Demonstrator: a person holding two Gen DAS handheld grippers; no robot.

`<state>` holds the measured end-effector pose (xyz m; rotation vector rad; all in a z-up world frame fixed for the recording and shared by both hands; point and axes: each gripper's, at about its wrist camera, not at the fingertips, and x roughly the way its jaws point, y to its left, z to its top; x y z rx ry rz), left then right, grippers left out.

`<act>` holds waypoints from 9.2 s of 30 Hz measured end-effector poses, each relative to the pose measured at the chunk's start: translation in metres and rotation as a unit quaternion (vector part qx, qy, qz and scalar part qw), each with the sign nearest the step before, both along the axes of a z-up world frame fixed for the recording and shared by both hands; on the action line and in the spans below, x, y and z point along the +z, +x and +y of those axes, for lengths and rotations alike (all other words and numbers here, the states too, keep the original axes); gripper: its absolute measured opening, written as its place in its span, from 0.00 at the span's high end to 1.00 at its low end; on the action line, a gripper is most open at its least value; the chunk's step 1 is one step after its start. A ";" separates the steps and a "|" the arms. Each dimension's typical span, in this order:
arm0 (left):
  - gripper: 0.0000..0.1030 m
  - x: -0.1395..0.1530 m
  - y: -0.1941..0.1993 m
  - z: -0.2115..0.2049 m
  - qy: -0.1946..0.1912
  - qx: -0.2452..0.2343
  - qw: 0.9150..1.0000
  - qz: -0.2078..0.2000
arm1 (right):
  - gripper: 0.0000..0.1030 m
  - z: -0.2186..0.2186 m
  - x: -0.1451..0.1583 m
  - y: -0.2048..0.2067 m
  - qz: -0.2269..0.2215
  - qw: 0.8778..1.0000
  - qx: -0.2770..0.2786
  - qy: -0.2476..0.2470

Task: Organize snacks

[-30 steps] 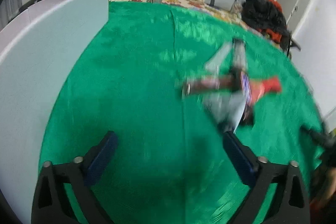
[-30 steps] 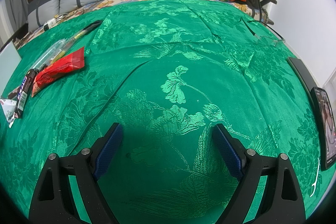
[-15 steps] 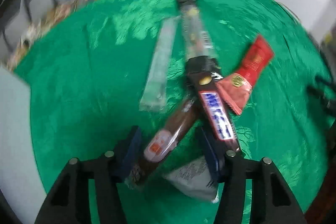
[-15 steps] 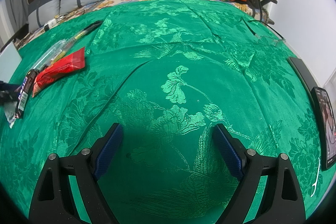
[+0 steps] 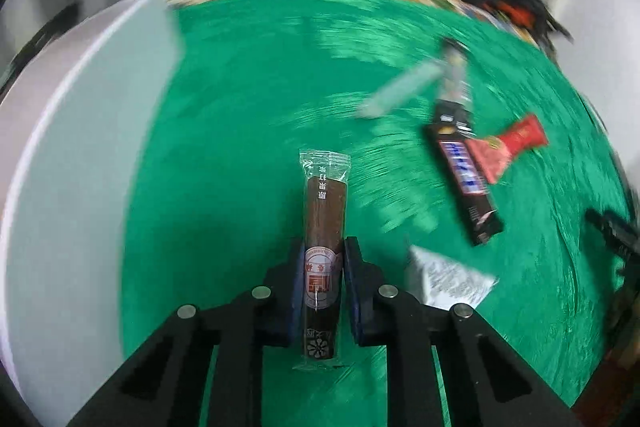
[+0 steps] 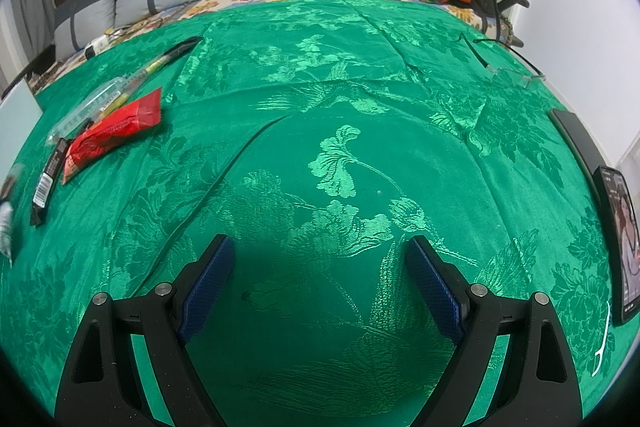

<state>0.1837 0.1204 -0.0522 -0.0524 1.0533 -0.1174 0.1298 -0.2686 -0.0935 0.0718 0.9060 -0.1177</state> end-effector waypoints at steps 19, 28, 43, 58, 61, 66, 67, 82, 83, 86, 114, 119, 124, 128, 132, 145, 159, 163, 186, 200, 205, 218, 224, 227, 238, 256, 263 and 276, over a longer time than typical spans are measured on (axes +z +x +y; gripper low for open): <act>0.29 -0.032 -0.061 0.013 0.045 0.074 0.994 -0.059 | 0.12 0.000 0.000 0.000 0.000 1.000 0.000 0.001; 0.11 -0.036 -0.057 0.017 0.047 0.093 0.993 -0.063 | 0.12 0.001 0.000 0.000 0.000 1.000 0.000 0.000; 0.05 -0.037 -0.050 0.015 0.042 0.059 0.997 -0.040 | 0.11 0.012 0.004 0.000 0.025 0.999 0.001 0.025; 0.83 -0.023 -0.070 0.031 -0.015 0.062 0.998 -0.020 | 0.47 0.221 0.016 0.113 0.167 0.951 0.182 0.187; 0.83 -0.024 -0.087 0.032 -0.050 0.066 0.996 -0.019 | 0.81 0.237 0.014 0.117 0.173 0.961 0.181 0.119; 0.83 -0.005 -0.105 0.026 -0.099 0.051 0.993 -0.040 | 0.82 0.212 0.032 0.103 0.152 0.957 0.165 0.182; 0.83 0.001 -0.107 0.025 -0.108 0.050 0.992 -0.045 | 0.82 0.208 0.038 0.099 0.147 0.956 0.165 0.191; 0.82 0.121 -0.144 0.202 -0.059 0.209 0.964 -0.152 | 0.82 0.397 0.192 0.016 0.090 0.857 0.399 0.313; 0.82 0.116 -0.143 0.218 -0.039 0.228 0.963 -0.140 | 0.79 0.411 0.189 0.011 0.095 0.853 0.406 0.315; 0.53 0.095 -0.145 0.260 0.019 0.281 0.955 -0.096 | 0.48 0.458 0.169 -0.009 0.133 0.828 0.430 0.334; 0.09 0.001 -0.095 -0.039 -0.019 0.029 0.999 -0.019 | 0.31 0.021 0.006 0.015 0.036 0.999 0.038 0.002; 0.09 -0.020 -0.062 -0.066 -0.007 0.010 1.000 0.005 | 0.16 0.015 -0.002 0.000 -0.003 0.999 0.042 0.001; 0.07 -0.032 -0.033 -0.089 0.040 -0.012 0.999 -0.018 | 0.16 0.015 -0.002 0.005 -0.002 0.999 0.042 0.003; 0.07 -0.032 0.006 -0.097 0.036 -0.015 0.999 -0.018 | 0.13 0.013 -0.004 0.005 -0.001 0.999 0.038 0.001; 0.07 -0.013 0.021 -0.087 -0.005 0.012 0.999 -0.033 | 0.13 0.013 -0.005 0.004 -0.001 0.999 0.038 0.001; 0.07 0.006 -0.048 -0.008 -0.034 -0.006 0.997 -0.076 | 0.13 0.011 -0.005 0.004 -0.001 0.999 0.038 0.000; 0.04 -0.036 -0.037 -0.005 0.045 0.014 0.998 -0.035 | 0.13 0.012 -0.005 0.004 -0.001 0.999 0.038 0.000; 0.00 -0.039 -0.036 0.000 0.045 0.019 0.998 -0.047 | 0.13 0.011 -0.004 0.004 -0.001 0.999 0.038 0.001; 0.00 -0.040 0.030 0.002 0.043 0.014 0.997 -0.057 | 0.12 0.012 -0.005 0.004 -0.001 0.999 0.038 0.001; 0.00 -0.039 0.031 0.002 0.043 0.014 0.997 -0.057 | 0.12 0.011 -0.005 0.005 -0.001 0.999 0.038 0.001; 0.00 -0.039 0.031 0.001 0.043 0.014 0.997 -0.057 | 0.12 0.011 -0.005 0.005 -0.001 0.999 0.038 0.001; 0.00 -0.039 0.031 0.001 0.043 0.015 0.997 -0.057 | 0.12 0.012 -0.005 0.005 -0.002 0.999 0.038 0.001; 0.00 -0.039 0.031 0.001 0.043 0.015 0.997 -0.057 | 0.12 0.012 -0.005 0.004 -0.002 0.999 0.038 0.001; 0.00 -0.039 0.032 0.001 0.043 0.015 0.997 -0.057 | 0.12 0.012 -0.005 0.005 -0.002 0.999 0.038 0.001; 0.00 -0.040 0.033 0.004 0.042 0.014 0.997 -0.057 | 0.12 0.012 -0.005 0.004 -0.002 0.999 0.038 0.001; 0.00 -0.040 0.033 0.004 0.042 0.014 0.997 -0.057 | 0.12 0.011 -0.005 0.004 -0.002 0.999 0.038 0.001; 0.00 -0.040 0.034 0.005 0.042 0.015 0.997 -0.057 | 0.12 0.012 -0.005 0.004 -0.002 0.999 0.038 0.001; 0.00 -0.040 0.034 0.005 0.043 0.015 0.997 -0.057 | 0.12 0.012 -0.005 0.004 -0.002 0.999 0.038 0.002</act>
